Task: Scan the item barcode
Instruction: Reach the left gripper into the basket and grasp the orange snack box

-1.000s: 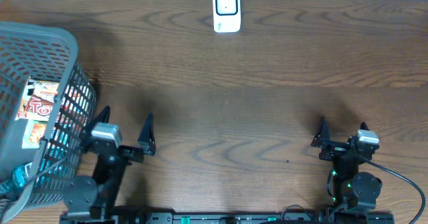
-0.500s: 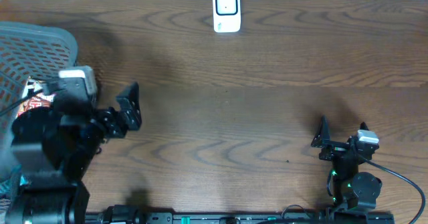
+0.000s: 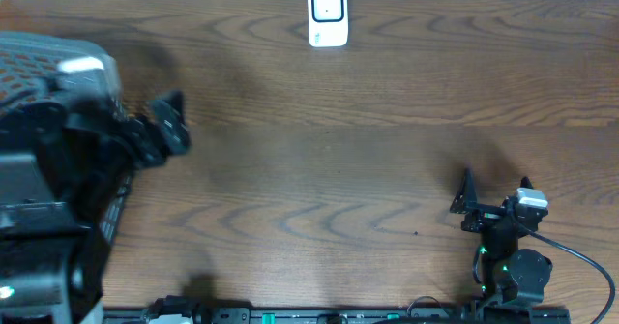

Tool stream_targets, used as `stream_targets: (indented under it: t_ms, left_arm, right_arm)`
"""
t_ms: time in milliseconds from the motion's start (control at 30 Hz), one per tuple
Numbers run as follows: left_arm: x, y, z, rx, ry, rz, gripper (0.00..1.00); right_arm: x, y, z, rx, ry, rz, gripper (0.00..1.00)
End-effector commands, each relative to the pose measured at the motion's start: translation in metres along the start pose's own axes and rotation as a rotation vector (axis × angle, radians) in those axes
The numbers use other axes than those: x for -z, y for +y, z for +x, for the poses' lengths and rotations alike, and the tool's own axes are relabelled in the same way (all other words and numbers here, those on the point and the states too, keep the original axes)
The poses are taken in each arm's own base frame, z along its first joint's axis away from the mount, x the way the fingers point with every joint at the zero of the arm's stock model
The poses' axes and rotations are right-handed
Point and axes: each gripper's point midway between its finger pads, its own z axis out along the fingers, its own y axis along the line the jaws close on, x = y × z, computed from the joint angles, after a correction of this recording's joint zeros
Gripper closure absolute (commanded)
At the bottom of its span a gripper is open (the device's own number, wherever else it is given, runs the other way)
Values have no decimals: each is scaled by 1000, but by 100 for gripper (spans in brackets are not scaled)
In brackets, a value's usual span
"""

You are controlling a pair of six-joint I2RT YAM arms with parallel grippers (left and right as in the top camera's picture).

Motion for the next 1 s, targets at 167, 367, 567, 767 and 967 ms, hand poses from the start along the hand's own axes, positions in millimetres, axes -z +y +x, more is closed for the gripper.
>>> stream_targets:
  t_ms: [167, 367, 567, 767, 967]
  left_arm:
    - [10, 127, -44, 365, -31, -580, 2]
    - [-7, 216, 6, 693, 136, -839, 2]
    - [-30, 258, 58, 810, 368, -965, 2]
    - [-63, 276, 106, 833, 592, -1011, 6]
    - [-81, 285, 142, 843, 732, -1036, 8]
  right_arm:
    - [0, 1, 1, -8, 1, -6, 1]
    - [0, 1, 1, -8, 1, -6, 1]
    - [0, 1, 1, -8, 1, -6, 1]
    - [0, 1, 1, -8, 1, -6, 1]
    - [0, 1, 1, -8, 1, -6, 1]
